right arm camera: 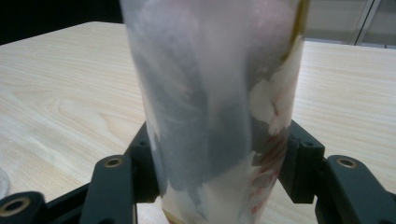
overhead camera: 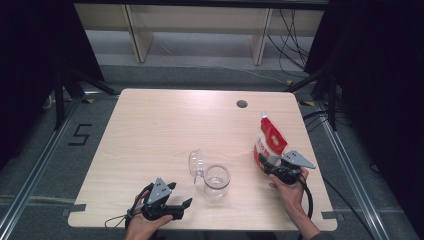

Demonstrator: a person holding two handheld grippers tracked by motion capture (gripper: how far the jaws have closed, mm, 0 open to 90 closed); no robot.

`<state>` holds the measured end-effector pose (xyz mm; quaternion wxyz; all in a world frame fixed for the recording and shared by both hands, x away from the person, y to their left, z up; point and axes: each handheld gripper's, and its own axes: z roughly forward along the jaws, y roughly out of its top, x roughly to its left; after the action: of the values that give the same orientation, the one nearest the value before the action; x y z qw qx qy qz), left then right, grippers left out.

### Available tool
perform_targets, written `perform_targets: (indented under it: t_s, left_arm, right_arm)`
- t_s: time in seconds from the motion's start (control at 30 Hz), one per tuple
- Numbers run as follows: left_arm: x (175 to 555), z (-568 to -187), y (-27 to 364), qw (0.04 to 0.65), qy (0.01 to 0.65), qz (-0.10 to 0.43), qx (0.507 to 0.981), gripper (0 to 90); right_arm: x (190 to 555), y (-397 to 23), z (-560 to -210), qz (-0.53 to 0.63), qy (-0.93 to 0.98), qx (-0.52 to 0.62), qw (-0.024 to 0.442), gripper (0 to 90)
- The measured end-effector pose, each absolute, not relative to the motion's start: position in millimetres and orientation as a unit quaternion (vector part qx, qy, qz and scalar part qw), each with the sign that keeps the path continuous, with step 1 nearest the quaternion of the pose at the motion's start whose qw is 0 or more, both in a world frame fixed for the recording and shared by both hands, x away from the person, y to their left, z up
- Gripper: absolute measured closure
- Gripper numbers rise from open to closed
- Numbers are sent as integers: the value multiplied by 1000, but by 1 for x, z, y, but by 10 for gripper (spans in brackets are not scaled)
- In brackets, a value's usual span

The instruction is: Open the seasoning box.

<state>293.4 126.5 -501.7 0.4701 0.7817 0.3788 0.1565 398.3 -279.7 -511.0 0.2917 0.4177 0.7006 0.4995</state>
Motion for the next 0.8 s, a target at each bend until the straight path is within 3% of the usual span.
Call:
perform_targets:
  t_s: [0.47,0.8]
  left_arm:
    - [293,-501,127,468,376,157,784,229]
    - [293,-501,127,465,375,158,786,229]
  right_arm:
    - [394,-275,-512,502,687,438,290,446]
    - [398,-277,-514,520,678,427,296,390]
